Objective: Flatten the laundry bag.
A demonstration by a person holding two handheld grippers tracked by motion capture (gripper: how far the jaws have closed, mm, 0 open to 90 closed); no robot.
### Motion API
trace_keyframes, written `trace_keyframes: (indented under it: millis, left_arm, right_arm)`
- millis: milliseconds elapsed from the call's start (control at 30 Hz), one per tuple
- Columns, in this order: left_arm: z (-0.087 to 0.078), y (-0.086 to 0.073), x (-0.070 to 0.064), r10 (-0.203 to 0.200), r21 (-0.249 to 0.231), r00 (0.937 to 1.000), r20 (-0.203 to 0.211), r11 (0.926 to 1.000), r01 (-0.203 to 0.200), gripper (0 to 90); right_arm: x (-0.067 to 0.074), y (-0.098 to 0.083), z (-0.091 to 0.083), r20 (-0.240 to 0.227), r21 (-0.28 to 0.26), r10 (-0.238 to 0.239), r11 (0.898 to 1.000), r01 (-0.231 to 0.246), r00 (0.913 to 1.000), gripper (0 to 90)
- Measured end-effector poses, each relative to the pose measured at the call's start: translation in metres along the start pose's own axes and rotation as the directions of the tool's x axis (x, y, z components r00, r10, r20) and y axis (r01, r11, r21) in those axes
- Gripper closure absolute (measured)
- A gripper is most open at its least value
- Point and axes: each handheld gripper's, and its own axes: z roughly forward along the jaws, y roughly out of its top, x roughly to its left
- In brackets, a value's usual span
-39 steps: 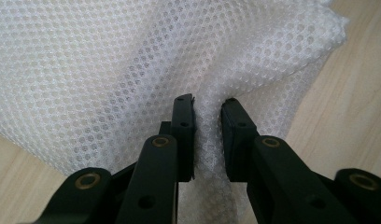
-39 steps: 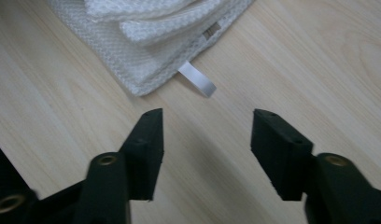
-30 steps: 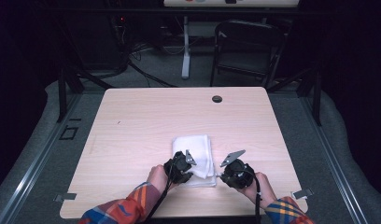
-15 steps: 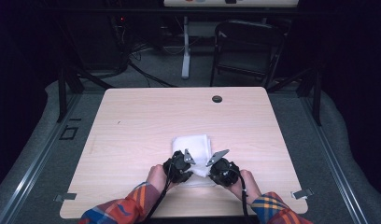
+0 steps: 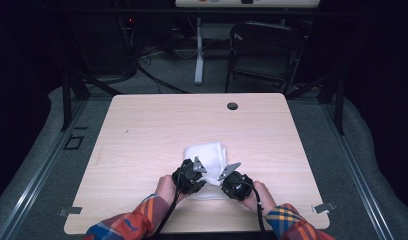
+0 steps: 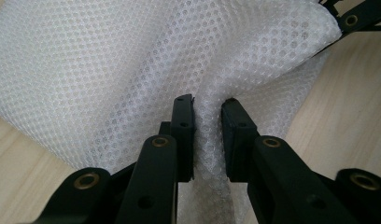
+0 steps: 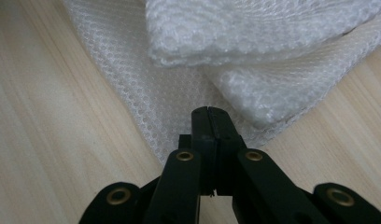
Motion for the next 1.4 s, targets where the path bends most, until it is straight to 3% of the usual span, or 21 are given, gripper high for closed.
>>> trace_keyframes:
  millis: [500,633,967,1167,1400]
  left_arm:
    - [-0.006,-0.003,0.005,-0.029,-0.032,0.9995,-0.011,0.9991,0.029,74.8]
    - [-0.007,-0.004,0.006,-0.026,-0.02,0.9996,-0.011,0.9995,0.025,72.5]
    - [-0.012,-0.006,0.01,-0.054,-0.038,0.9984,-0.017,0.9978,0.053,78.9]
    - [-0.015,-0.008,0.013,-0.07,-0.047,0.9973,-0.022,0.9965,0.069,79.2]
    - [-0.02,-0.01,0.015,-0.071,-0.06,0.9971,-0.027,0.9958,0.07,78.8]
  right_arm:
    - [-0.001,-0.001,0.0,-0.008,-0.01,0.0,1.0,-0.001,1.0,90.0]
    - [-0.001,-0.001,-0.001,-0.003,-0.001,-0.012,1.0,0.012,0.9999,90.0]
    - [-0.002,-0.001,0.0,-0.008,-0.006,-0.009,1.0,0.009,0.9999,90.0]
    - [-0.002,-0.001,-0.001,-0.004,0.002,-0.027,1.0,0.027,0.9996,90.0]
    - [-0.001,-0.001,0.0,-0.007,-0.009,-0.017,1.0,0.017,0.9998,90.0]
